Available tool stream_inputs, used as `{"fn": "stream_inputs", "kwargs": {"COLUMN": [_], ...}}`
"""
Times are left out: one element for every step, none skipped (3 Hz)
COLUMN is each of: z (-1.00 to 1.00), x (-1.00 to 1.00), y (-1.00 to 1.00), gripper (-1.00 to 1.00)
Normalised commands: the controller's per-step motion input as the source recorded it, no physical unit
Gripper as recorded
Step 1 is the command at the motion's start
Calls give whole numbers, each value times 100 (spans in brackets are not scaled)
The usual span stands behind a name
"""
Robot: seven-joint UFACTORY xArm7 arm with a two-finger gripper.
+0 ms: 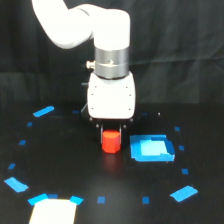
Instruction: Pick up the red object from the table
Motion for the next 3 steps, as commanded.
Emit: {"fn": "stream_inputs", "kwargs": {"z": [100,100,82], "x": [30,9,-40], "y": [25,-99,-100], "gripper": [-100,-100,-66]}}
